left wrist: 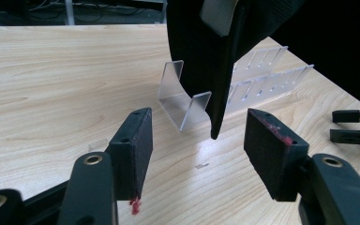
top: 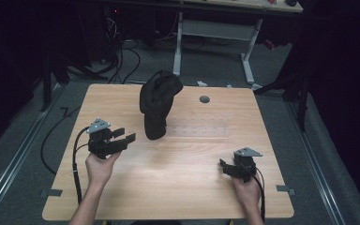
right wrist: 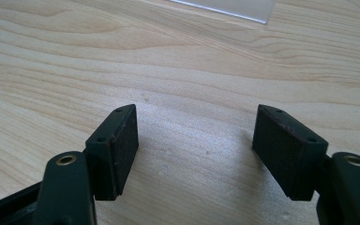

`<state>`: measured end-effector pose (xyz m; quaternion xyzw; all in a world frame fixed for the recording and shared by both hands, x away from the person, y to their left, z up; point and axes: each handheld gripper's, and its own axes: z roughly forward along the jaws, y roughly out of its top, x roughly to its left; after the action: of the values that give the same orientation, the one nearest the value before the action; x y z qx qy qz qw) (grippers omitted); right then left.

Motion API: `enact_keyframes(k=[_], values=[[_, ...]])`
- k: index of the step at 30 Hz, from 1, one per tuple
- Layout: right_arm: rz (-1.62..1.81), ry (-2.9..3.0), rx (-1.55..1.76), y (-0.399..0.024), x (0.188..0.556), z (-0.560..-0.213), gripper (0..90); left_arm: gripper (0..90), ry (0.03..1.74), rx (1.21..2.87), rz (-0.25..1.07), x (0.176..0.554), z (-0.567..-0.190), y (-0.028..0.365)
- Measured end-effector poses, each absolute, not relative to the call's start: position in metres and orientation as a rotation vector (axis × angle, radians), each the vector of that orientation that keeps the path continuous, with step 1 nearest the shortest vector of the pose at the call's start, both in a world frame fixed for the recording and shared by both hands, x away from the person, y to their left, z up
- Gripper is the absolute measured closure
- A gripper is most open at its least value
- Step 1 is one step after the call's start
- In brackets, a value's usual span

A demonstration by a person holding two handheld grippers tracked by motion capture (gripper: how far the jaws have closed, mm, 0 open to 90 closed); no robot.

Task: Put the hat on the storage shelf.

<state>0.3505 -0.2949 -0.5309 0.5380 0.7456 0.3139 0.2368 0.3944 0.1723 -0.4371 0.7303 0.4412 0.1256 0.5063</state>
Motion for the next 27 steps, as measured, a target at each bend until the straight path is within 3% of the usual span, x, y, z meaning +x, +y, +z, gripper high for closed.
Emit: enact_keyframes(k=[27], values=[[0.861, 2.044, 1.479, -0.295, 0.350, -0.531, 31.7, 41.6, 1.100, 1.800, 0.249, 0.374, -0.466, 0.175]])
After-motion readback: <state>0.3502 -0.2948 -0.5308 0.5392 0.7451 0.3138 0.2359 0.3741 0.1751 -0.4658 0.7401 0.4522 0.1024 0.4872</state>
